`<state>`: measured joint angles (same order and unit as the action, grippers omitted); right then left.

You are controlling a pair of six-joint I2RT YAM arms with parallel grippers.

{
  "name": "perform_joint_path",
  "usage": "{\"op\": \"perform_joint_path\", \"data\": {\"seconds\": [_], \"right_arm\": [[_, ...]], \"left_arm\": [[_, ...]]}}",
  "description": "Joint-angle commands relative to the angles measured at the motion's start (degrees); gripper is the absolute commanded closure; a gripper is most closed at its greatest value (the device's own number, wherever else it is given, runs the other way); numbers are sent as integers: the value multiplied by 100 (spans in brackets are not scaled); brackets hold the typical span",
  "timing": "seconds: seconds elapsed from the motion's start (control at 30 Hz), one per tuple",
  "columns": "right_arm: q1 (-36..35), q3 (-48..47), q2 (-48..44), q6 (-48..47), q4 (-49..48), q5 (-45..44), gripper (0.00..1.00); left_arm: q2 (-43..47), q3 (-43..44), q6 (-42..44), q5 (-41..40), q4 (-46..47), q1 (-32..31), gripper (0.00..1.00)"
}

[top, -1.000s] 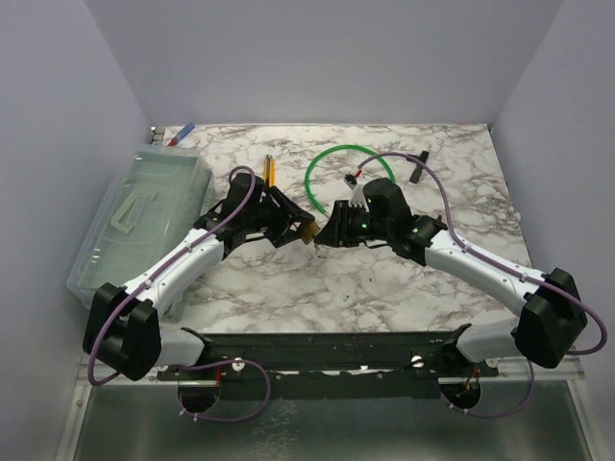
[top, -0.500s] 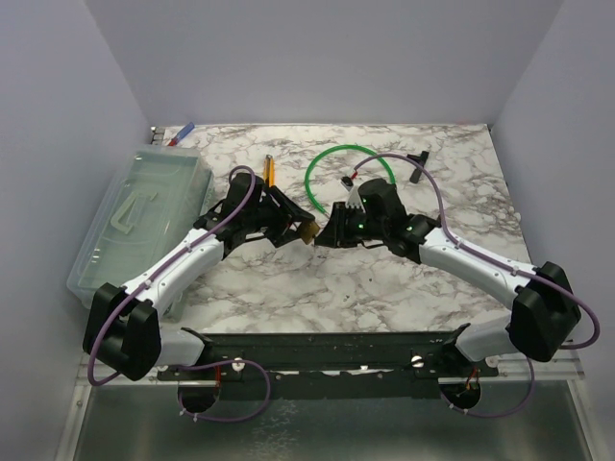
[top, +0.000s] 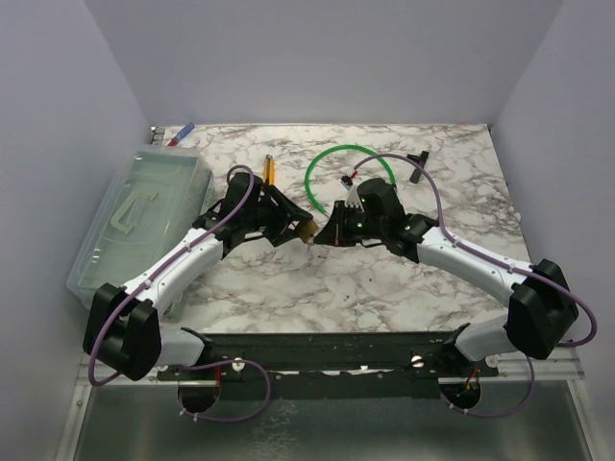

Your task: Unlock with the key

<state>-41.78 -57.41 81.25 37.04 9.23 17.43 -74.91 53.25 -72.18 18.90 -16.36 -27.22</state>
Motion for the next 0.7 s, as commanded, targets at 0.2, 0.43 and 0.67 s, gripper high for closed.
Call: {"op": "perform_joint_path", "data": {"seconds": [0.2,0.43,0.67], "right_arm": [[4,-166,198,186,-493,58,82],[9,-135,210,181,-472,119,88],[6,-54,222,246,-577,127,100]], "left_arm": [[302,166,-196,330,343,-37,100],[294,176,-197,303,344,-38,100],[319,168,-193,309,353,-38,100]]}}
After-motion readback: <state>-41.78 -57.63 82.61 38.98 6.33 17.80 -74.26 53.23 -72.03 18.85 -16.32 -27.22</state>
